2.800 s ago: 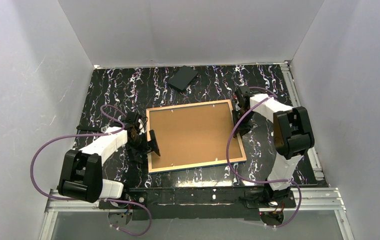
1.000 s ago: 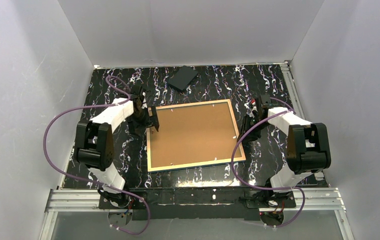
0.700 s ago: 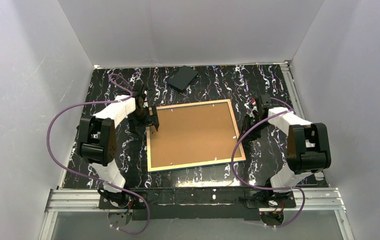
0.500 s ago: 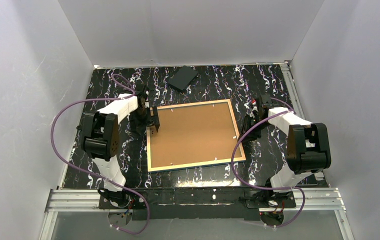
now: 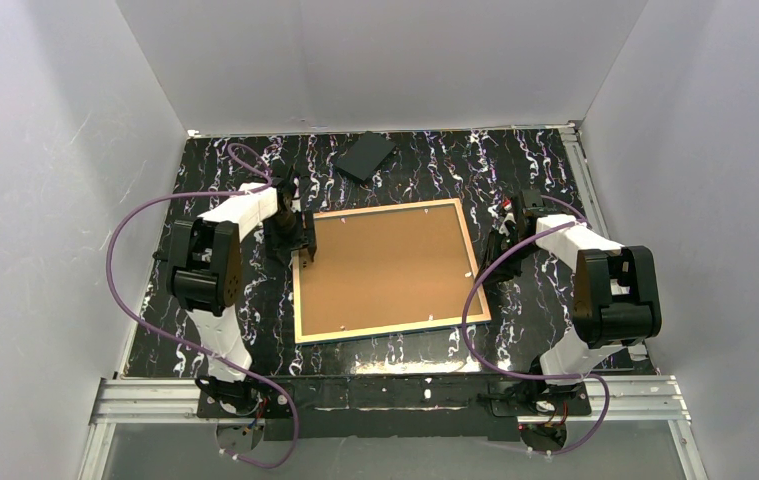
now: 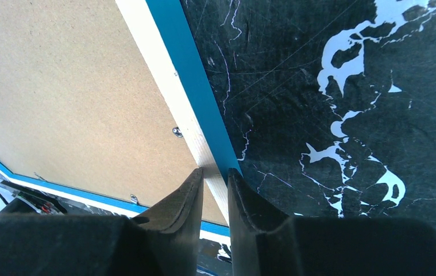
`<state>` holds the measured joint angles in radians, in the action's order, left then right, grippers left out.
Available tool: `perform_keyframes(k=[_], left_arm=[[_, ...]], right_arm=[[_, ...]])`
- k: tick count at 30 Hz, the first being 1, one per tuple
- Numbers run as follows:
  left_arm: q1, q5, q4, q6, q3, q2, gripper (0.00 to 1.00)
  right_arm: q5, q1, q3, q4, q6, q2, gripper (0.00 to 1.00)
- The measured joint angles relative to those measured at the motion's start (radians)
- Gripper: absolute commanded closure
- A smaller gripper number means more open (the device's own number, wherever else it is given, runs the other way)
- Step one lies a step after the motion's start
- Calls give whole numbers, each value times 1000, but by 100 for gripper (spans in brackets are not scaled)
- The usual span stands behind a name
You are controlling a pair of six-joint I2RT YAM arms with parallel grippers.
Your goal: Put the photo into the frame
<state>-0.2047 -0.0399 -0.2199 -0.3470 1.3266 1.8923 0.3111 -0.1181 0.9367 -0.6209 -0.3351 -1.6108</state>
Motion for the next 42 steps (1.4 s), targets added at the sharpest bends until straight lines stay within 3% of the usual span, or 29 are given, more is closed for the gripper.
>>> perform_keyframes(k=[5,18,23,25,29,32,35,42], left_arm=[[0,0,-7,15,0,2,39],[7,-15,-37,51,20,33,100],[7,-6,-48,58,25,32,100],[7,-8,-48,60,25,32,87],[8,-29,-43,69,23,27,35],[7,-75,-2,69,3,-17,15],[7,-120,37,53,-34,-113,7],[53,-249,132,-37,-147,-388,2]], right_arm=[[0,0,0,0,1,0,72],[0,0,0,0,2,0,72],[2,0,0,0,2,0,72],[2,0,0,0,2,0,72],[2,0,0,0,2,0,72],[3,0,0,0,2,0,71],[3,0,0,0,3,0,69],[14,0,0,-8,1,56,34]])
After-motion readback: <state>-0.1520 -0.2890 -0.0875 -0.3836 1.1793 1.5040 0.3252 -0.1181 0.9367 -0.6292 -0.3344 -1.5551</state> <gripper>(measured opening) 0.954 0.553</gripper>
